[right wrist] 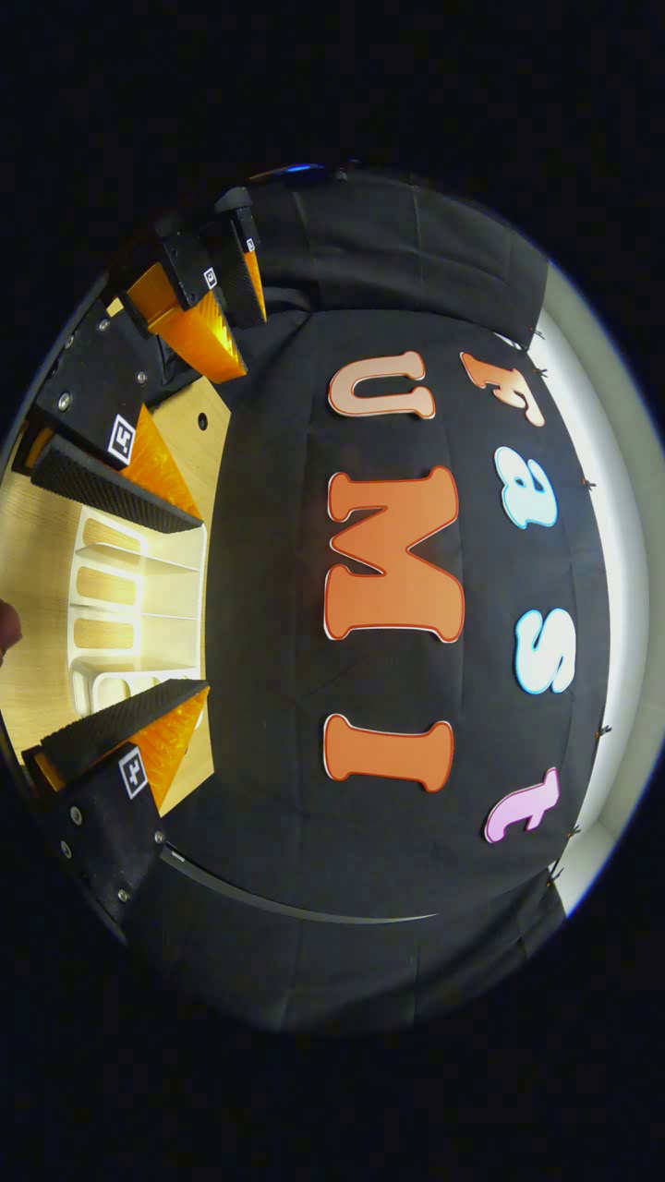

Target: Open the schoolbag, grab two books from the bookshelf and put them into the schoolbag.

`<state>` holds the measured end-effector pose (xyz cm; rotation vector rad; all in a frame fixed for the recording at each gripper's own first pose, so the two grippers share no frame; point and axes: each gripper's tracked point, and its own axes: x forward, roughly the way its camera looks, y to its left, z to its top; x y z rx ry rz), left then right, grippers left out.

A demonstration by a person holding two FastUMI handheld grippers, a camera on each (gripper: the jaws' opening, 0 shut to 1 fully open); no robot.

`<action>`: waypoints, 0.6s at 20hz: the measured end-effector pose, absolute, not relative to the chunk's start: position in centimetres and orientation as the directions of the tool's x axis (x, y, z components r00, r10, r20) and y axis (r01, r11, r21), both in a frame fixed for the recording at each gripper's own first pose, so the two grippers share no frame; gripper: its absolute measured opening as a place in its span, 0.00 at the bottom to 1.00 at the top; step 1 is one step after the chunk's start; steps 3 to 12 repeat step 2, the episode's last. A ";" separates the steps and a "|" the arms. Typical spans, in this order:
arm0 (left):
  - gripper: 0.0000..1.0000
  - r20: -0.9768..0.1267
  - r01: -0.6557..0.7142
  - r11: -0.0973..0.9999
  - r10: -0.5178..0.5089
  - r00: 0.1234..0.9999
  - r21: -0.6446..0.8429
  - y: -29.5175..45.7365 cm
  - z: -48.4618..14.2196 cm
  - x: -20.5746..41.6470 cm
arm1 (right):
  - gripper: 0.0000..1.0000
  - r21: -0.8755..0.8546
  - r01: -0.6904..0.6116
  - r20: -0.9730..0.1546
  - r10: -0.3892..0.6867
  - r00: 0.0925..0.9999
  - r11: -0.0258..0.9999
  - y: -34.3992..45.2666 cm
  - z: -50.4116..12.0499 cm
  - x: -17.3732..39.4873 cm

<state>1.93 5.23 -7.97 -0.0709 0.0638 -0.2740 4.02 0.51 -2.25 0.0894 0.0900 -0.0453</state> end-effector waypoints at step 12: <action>0.94 -0.049 0.278 0.958 -0.282 0.958 -0.071 5.2 -8.1 2.6 | 0.95 0.082 0.070 -0.101 -0.061 0.993 0.994 0.2 -2.9 4.3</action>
